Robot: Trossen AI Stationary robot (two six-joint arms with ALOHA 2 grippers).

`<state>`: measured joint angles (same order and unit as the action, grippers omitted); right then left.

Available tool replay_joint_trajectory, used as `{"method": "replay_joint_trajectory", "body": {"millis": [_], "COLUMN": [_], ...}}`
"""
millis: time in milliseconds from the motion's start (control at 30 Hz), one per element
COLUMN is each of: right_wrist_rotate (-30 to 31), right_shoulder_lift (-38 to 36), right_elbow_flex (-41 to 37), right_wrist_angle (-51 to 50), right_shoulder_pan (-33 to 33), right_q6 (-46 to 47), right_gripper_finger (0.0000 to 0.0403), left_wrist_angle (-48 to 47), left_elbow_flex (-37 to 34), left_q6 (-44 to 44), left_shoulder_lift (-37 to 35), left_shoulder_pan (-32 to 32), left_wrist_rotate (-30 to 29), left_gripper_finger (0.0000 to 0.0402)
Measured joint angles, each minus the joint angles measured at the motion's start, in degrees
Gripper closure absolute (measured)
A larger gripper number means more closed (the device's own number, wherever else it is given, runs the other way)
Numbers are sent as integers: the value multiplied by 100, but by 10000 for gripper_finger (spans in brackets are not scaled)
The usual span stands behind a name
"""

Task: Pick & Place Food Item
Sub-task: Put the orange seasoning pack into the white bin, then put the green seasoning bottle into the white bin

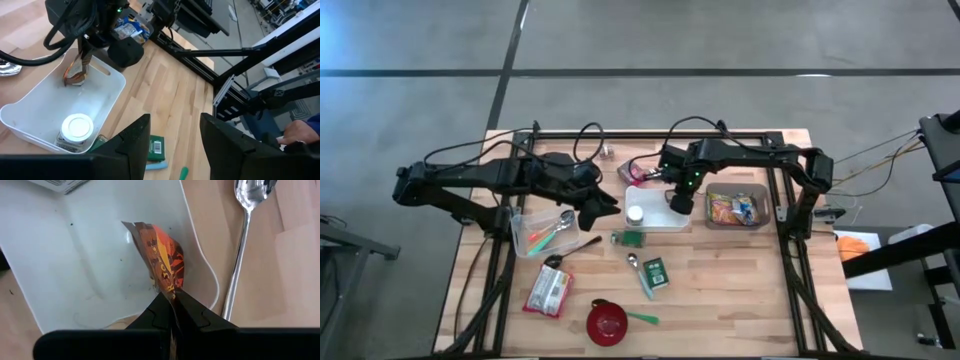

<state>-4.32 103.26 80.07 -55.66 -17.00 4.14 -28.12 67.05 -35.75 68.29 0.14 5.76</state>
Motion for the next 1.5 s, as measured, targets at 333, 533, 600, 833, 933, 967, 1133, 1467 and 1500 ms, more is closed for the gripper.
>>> {"method": "replay_joint_trajectory", "body": {"millis": [333,533,600,833,933,967,1133,1467,1500], "right_wrist_rotate": [-180,-214,-213,-214,-212,-210,-207,-203,-203], "right_shoulder_lift": [0,0,0,-130,-255,-293,-533,-1452,-1553], "right_elbow_flex": [7,7,7,16,31,31,31,31,29], "right_wrist_angle": [-135,-146,-159,-210,-246,-246,-262,-713,-752], "right_shoulder_pan": [-6,-4,-4,-4,-4,-4,-3,290,385], "right_q6": [35,35,35,36,37,40,208,1827,2163], "right_gripper_finger": [359,283,263,223,219,219,219,219,219], "left_wrist_angle": [-7,-10,-22,-59,-59,-59,-59,-533,-612], "left_elbow_flex": [0,0,0,0,0,0,0,0,0], "left_q6": [11,11,10,11,14,15,17,-223,-234], "left_shoulder_lift": [0,0,0,2,2,2,2,2,2], "left_shoulder_pan": [-11,-11,-17,-26,-26,-26,-26,-26,-26], "left_wrist_rotate": [22,22,22,24,24,26,25,31,31], "left_gripper_finger": [228,228,228,228,228,228,228,228,228]}}
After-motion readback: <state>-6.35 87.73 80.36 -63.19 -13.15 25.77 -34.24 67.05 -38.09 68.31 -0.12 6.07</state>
